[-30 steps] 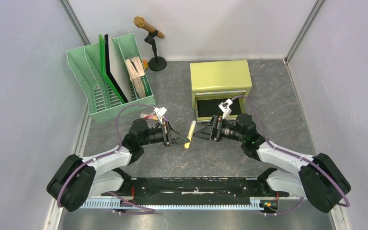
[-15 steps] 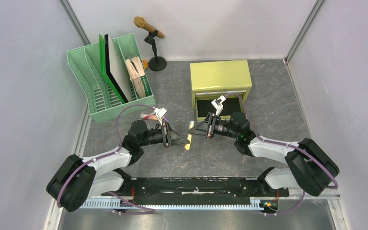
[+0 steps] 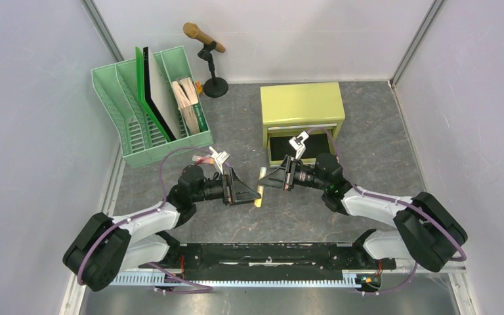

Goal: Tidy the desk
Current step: Pick up the stationery from the center of the board.

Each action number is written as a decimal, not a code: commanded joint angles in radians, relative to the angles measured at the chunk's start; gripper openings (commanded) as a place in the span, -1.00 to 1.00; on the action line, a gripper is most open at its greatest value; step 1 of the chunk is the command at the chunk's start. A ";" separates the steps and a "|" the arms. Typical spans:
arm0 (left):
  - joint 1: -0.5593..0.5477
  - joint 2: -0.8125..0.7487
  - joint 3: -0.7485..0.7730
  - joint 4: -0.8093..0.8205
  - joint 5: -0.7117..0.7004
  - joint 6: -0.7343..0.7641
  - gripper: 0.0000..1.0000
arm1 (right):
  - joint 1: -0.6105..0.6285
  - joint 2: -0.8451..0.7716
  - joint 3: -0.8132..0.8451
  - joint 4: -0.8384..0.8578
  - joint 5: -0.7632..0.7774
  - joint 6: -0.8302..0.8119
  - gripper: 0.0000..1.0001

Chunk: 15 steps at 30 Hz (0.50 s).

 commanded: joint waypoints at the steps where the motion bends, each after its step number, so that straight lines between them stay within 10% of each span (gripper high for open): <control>1: -0.001 -0.043 0.045 -0.126 -0.018 0.104 0.99 | -0.005 -0.048 0.029 -0.063 0.036 -0.061 -0.92; 15: 0.000 -0.072 0.217 -0.746 -0.276 0.364 0.99 | -0.078 -0.152 0.093 -0.444 0.146 -0.294 -0.95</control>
